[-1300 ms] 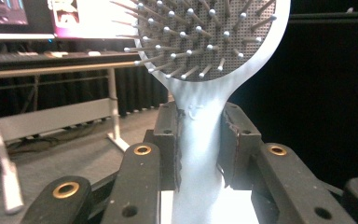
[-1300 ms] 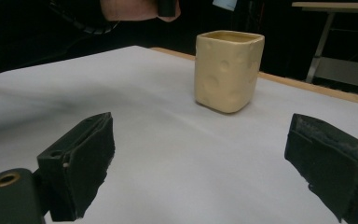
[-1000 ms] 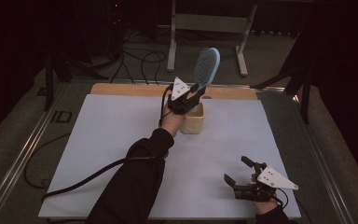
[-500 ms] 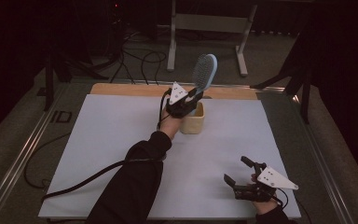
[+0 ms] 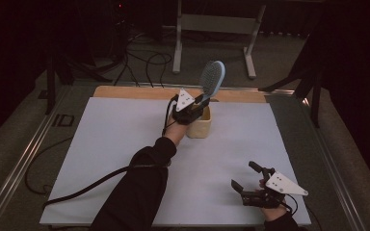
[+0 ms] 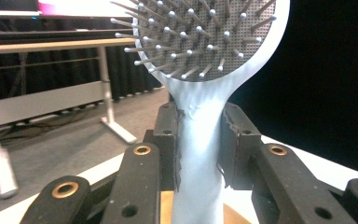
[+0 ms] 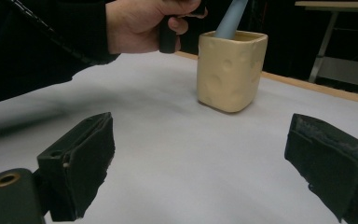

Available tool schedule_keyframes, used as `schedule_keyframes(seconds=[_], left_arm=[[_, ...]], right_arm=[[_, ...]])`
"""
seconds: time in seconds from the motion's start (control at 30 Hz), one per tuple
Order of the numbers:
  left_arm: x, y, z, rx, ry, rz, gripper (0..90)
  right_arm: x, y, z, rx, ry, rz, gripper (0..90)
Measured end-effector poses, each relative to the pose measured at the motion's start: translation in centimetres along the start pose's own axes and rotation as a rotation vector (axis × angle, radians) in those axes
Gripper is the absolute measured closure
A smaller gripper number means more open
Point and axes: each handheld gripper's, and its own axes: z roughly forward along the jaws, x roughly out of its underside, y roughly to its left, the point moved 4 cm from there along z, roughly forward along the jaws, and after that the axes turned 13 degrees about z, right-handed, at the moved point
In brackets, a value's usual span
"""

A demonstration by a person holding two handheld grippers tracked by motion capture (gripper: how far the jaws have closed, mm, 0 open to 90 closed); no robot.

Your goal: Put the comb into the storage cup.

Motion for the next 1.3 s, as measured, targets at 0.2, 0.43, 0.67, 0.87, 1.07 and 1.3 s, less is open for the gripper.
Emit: schedule_keyframes(seconds=[0.2, 0.43, 0.67, 0.87, 1.07, 1.3], left_arm=[[0.7, -0.1, 0.1, -0.011, 0.018, 0.018, 70.4], [1.2, -0.1, 0.0, -0.019, 0.033, 0.026, 69.7], [1.7, -0.4, 0.0, 0.007, 0.059, 0.039, 62.4], [1.3, -0.7, -0.3, 0.011, 0.032, 0.046, 43.5], [1.1, -0.3, -0.5, 0.007, 0.050, -0.010, 7.0], [0.8, 0.0, -0.8, 0.037, 0.097, -0.015, 0.0]], right_arm=[[0.0, 0.0, 0.0, -0.004, 0.001, 0.002, 8.2], [0.0, 0.0, 0.1, -0.004, 0.001, 0.002, 8.2], [0.1, 0.1, 0.1, -0.004, 0.005, -0.001, 8.2], [0.1, 0.0, 0.1, -0.004, 0.004, 0.002, 8.2], [0.1, 0.1, 0.1, -0.004, 0.004, -0.002, 8.2], [0.1, 0.2, 0.1, -0.006, 0.004, -0.004, 8.2]])
